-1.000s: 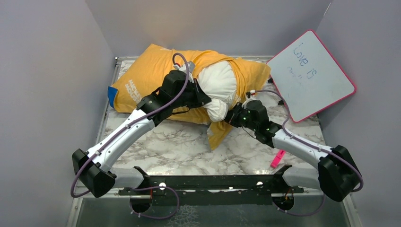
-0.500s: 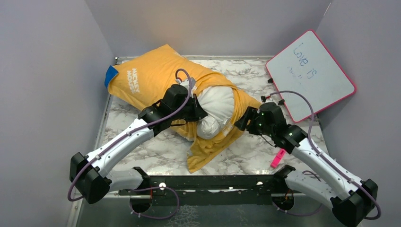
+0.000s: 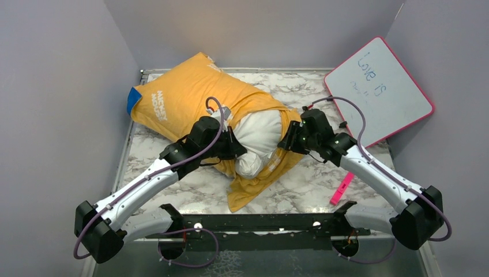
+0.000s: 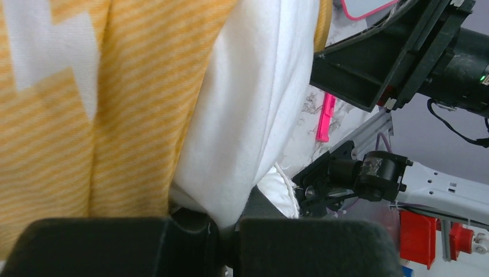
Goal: Remove the pillowcase from the pillow
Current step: Remove the pillow from the pillowcase.
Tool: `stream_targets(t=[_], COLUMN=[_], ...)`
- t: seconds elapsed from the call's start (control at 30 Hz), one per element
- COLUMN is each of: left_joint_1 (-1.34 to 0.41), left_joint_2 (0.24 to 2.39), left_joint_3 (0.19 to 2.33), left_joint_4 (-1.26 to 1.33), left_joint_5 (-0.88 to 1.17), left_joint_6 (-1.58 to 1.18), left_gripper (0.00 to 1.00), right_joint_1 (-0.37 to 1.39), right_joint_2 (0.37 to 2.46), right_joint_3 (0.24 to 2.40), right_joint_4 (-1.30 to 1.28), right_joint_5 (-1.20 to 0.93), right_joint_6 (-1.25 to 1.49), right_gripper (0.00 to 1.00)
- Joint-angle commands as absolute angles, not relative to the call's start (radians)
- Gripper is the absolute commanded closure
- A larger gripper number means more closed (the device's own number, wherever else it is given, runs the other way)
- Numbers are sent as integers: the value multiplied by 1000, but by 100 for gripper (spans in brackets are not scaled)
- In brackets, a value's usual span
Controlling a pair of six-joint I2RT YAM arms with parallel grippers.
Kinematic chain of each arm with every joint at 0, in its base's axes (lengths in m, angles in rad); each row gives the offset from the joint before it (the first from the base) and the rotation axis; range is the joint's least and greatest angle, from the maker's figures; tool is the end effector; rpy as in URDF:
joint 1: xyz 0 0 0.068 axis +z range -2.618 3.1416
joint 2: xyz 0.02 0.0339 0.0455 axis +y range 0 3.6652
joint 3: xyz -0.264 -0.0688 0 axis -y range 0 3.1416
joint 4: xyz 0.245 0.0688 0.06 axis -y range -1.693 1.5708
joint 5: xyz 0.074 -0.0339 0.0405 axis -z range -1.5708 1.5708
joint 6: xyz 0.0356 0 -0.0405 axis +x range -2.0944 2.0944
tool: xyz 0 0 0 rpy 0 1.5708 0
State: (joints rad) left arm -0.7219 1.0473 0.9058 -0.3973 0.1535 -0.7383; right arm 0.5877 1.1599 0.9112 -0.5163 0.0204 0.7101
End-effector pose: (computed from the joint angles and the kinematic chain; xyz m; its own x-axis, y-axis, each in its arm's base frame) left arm 0.1711 -0.1579 0.3110 -0.7906 -0.1901 -0.5820 0.2967 0.7127 -0.6357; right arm 0.2050 0.1357 0.2775 -0.7904 0.2566 -0.5562 -0.0353 0.8874 0.4596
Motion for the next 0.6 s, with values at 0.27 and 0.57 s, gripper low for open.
stream_targets(t=[0.27, 0.57], left_joint_1=[-716, -716], left_joint_2=[985, 948], left_joint_3=[897, 909], left_joint_4=[-428, -524], left_joint_5=[63, -24], left_joint_6=[-703, -653], left_gripper=[100, 100], right_joint_1=[556, 402], right_joint_2=[1101, 1173], right_joint_3=[901, 807], right_joint_4=[-615, -537], right_joint_5=[276, 23], right_joint_6=[663, 669], right_gripper=[94, 100])
